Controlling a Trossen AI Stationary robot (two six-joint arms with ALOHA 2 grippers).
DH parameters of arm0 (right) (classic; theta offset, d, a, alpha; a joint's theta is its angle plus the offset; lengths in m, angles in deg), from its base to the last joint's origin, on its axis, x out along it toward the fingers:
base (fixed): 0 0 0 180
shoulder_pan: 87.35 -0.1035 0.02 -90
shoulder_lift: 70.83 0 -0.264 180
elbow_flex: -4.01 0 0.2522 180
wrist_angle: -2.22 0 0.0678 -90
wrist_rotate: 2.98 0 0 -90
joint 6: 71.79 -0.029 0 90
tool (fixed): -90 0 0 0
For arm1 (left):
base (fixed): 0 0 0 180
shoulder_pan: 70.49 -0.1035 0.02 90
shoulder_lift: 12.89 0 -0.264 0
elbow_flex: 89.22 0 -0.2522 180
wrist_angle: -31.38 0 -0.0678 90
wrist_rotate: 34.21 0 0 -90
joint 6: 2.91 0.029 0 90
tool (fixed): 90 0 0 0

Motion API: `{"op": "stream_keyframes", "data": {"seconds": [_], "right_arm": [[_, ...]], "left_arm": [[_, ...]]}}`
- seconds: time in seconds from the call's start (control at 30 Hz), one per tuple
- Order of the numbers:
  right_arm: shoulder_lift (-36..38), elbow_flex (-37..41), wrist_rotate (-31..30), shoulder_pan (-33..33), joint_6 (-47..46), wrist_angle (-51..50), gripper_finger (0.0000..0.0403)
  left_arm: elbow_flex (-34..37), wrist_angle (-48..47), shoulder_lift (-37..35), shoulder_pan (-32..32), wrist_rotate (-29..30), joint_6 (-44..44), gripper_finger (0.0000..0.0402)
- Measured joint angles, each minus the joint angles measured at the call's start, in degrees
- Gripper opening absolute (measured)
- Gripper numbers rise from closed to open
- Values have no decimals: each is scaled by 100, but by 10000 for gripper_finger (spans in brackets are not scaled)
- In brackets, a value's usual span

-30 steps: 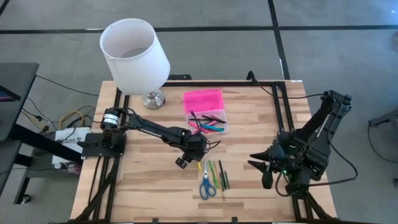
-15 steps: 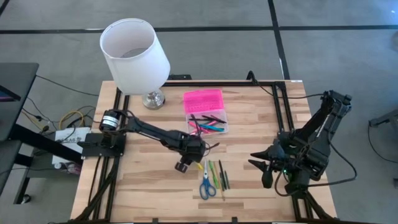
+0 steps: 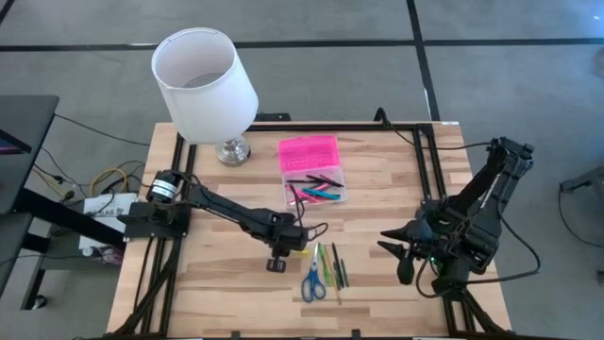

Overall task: Pick & place school supplies into a supply box
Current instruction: Put the yellow pen into the pink supply box

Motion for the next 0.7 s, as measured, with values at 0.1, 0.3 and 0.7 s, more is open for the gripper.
{"op": "stream_keyframes", "data": {"seconds": [0.1, 0.3, 0.7], "right_arm": [[0, 0, 0, 0, 0, 0, 120], [0, 0, 0, 0, 0, -20, 120], [0, 0, -4, 15, 0, -28, 120]], "left_arm": [[2, -59, 0, 68, 31, -409, 34], [14, -62, -88, 182, 337, -1009, 34], [46, -148, -669, 117, 752, -1479, 29]]}}
